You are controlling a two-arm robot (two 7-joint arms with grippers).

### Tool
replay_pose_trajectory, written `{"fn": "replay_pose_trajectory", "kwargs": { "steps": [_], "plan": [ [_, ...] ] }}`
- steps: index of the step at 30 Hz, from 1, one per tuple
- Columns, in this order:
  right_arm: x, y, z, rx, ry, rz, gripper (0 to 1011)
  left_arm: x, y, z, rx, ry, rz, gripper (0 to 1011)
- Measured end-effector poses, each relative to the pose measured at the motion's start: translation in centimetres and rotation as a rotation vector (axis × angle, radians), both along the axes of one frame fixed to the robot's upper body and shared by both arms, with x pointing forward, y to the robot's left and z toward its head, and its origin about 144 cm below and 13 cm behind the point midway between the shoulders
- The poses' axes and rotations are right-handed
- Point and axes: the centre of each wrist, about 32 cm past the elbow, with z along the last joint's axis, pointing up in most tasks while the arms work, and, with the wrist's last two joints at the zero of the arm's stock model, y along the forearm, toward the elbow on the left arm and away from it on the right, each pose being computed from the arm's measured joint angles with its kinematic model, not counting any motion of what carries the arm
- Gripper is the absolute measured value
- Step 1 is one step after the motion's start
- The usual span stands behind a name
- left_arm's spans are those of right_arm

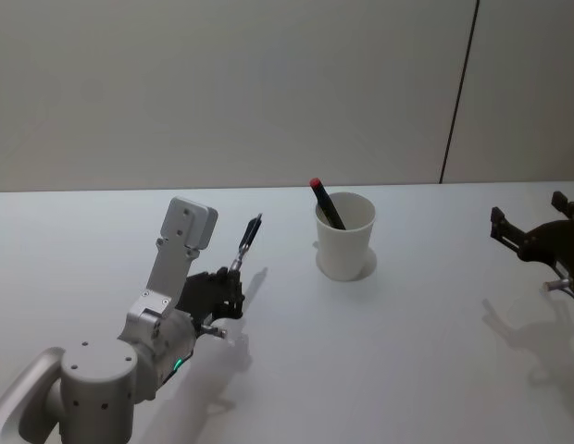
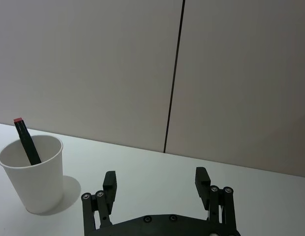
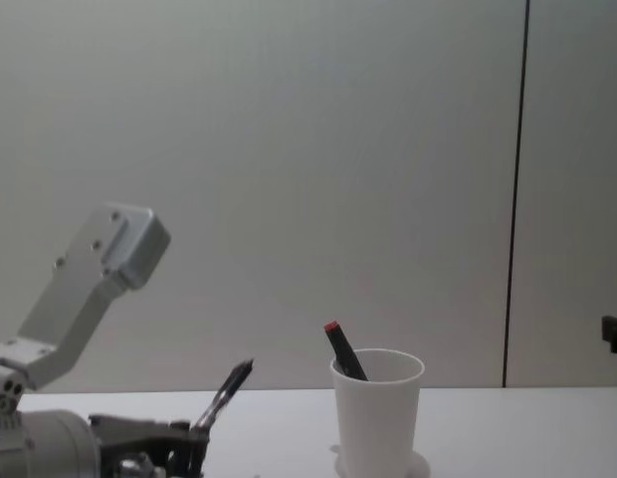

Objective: Place the pen into the pen holder.

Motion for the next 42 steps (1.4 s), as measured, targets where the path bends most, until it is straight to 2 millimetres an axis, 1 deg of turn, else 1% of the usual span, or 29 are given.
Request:
{"fn": "replay_pose_trajectory", "kwargs": {
  "steps": [14, 23, 34, 42],
  "plan": [
    [0.0, 0.0, 0.0, 0.000, 0.000, 0.000, 1002, -0.3, 0.4, 0.3, -0.032, -0.206, -0.129, 131],
    [0.0, 0.0, 0.0, 0.000, 0.000, 0.000, 1002, -0.4, 0.0, 0.4, -0.049, -0.319, -0.252, 131],
    [0.0, 0.0, 0.0, 0.000, 0.000, 0.000, 1002, -0.2, -0.8, 0.3, -0.062, -0.383, -0.364, 131],
    [0.0, 0.0, 0.0, 0.000, 0.000, 0.000, 1002, 0.2, -1.6, 0.2, -0.066, -0.418, -0.442, 131]
  ]
}}
